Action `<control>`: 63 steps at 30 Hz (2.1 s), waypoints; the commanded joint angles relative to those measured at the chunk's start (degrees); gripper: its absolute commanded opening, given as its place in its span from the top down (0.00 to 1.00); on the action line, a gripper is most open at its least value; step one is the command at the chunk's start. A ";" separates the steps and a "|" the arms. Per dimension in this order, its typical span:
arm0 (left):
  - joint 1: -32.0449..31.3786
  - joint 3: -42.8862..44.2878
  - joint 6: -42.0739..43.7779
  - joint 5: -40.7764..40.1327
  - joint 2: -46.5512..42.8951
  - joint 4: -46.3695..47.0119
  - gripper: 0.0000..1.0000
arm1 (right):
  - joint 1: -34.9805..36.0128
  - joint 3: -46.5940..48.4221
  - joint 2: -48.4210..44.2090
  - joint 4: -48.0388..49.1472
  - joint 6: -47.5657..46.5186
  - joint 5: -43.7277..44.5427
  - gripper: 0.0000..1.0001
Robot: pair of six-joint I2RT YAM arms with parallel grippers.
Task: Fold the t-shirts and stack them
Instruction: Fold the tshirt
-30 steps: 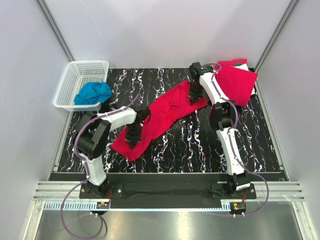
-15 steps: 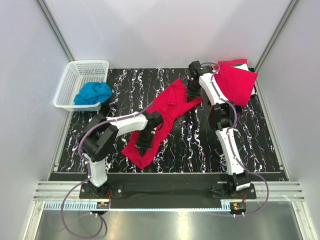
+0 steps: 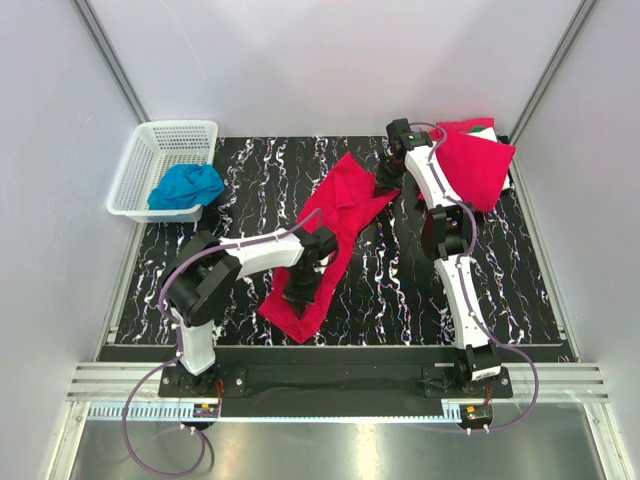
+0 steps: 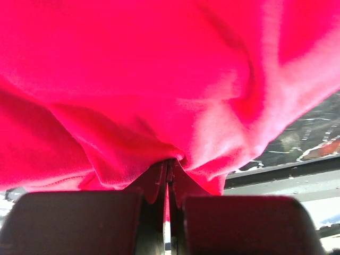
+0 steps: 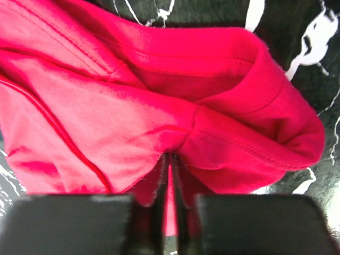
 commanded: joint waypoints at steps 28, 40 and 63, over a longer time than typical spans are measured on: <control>20.48 59.74 4.43 4.90 19.53 -3.58 0.62 | 14.04 -72.78 -57.69 18.41 7.82 -12.92 0.64; 20.14 71.37 -1.91 12.37 33.89 -0.35 0.66 | 24.59 -81.97 -59.11 24.57 14.33 -15.12 0.63; 20.93 71.98 -0.24 6.15 41.71 0.27 0.74 | 33.83 -86.27 -50.32 31.25 20.66 -11.26 0.63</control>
